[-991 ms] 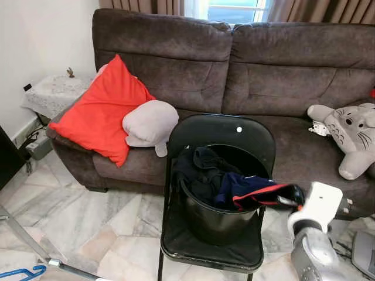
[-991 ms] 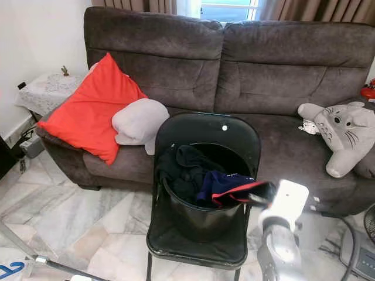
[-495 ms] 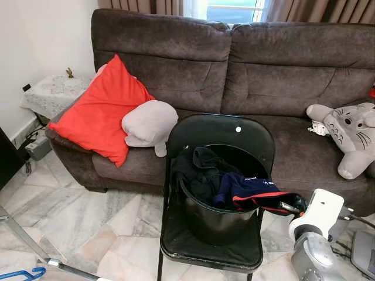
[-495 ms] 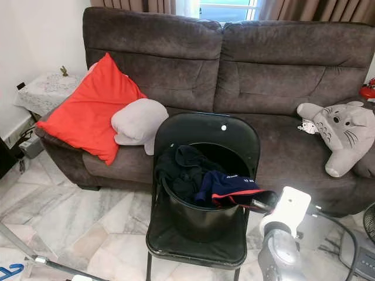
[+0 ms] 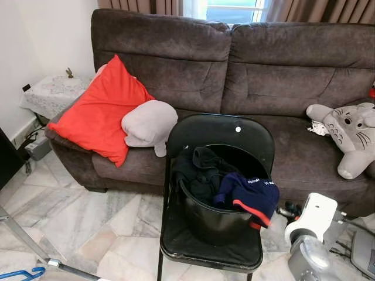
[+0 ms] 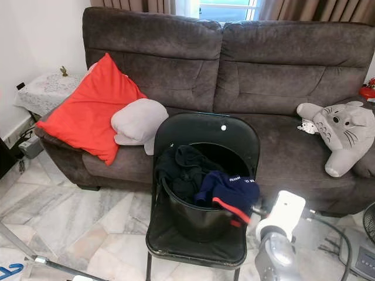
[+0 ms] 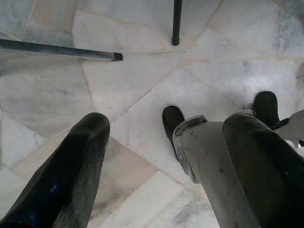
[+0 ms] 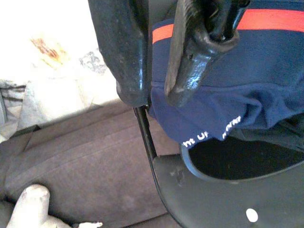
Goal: Hang hanger
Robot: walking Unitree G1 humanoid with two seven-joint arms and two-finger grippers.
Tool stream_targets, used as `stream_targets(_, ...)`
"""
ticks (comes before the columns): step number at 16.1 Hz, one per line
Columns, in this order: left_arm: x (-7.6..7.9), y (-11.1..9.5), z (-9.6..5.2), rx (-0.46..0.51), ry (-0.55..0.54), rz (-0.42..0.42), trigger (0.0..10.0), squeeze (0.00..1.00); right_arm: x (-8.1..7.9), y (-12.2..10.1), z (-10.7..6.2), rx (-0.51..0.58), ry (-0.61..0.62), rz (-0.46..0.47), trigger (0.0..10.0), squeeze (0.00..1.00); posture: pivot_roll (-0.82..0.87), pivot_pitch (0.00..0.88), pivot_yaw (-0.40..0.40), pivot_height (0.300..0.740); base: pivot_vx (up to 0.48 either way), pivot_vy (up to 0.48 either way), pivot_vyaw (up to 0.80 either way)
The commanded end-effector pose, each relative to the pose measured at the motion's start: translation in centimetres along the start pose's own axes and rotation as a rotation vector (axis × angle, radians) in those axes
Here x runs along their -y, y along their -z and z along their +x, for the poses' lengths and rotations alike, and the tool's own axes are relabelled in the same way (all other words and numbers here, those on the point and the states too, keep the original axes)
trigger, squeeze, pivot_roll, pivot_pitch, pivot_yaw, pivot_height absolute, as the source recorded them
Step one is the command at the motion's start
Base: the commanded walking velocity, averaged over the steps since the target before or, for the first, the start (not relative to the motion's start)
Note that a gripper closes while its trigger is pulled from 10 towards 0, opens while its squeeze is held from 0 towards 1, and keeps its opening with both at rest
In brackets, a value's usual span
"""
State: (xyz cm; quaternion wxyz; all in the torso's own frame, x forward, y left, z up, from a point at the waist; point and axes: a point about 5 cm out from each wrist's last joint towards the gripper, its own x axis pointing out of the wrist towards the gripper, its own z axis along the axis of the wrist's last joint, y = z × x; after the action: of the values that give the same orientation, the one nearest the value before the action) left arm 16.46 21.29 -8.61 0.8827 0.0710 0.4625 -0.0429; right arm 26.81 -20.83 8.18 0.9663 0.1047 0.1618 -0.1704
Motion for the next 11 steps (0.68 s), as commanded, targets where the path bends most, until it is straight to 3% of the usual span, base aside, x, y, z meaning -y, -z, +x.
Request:
stream_targets(1, 0.0, 0.9, -0.1, -0.042, -0.003, 0.008, 10.0, 0.0, 0.4, 0.7, -0.1, -0.032, 0.018, 0.007, 10.0, 0.0, -0.06, 0.035, -0.003, 0.74, 0.0, 0.0, 0.0)
stream_targets(3, -0.1, 1.0, -0.2, -0.043, -0.005, 0.01, 10.0, 0.0, 0.5, 0.7, -0.1, -0.028, 0.02, 0.002, 10.0, 0.0, -0.07, 0.036, -0.002, 0.74, 0.0, 0.0, 0.0)
stream_targets(5, -0.4, 1.2, -0.3, -0.045, -0.011, 0.01, 10.0, 0.0, 0.5, 0.6, -0.9, 0.034, 0.01, -0.144, 10.0, 0.0, -0.07, 0.035, -0.002, 0.74, 0.0, 0.0, 0.0)
stream_targets(7, -0.8, 1.2, -0.4, -0.045, -0.015, 0.01, 10.0, 0.0, 0.4, 2.1, -1.8, 0.0, -0.032, -0.219, 10.0, 0.0, -0.07, 0.037, -0.003, 0.74, 0.0, 0.0, 0.0)
stream_targets(8, -1.0, 1.2, -0.4, -0.044, -0.017, 0.011, 10.0, 0.0, 0.4, 3.4, -2.1, -0.03, -0.062, -0.297, 10.0, 1.0, -0.08, 0.039, -0.002, 0.74, 0.0, 0.0, 0.0)
stream_targets(9, -1.0, 1.1, -0.4, -0.042, -0.016, 0.011, 10.0, 0.0, 0.8, 4.8, -2.0, -0.067, -0.073, -0.38, 10.0, 1.0, -0.08, 0.037, -0.002, 0.74, 0.0, 0.0, 0.0)
stream_targets(11, -0.9, 1.0, -0.4, -0.039, -0.015, 0.01, 10.0, 0.0, 2.0, 6.6, -1.6, -0.127, -0.018, -0.385, 10.0, 1.0, -0.07, 0.038, -0.003, 0.74, 0.0, 0.0, 0.0)
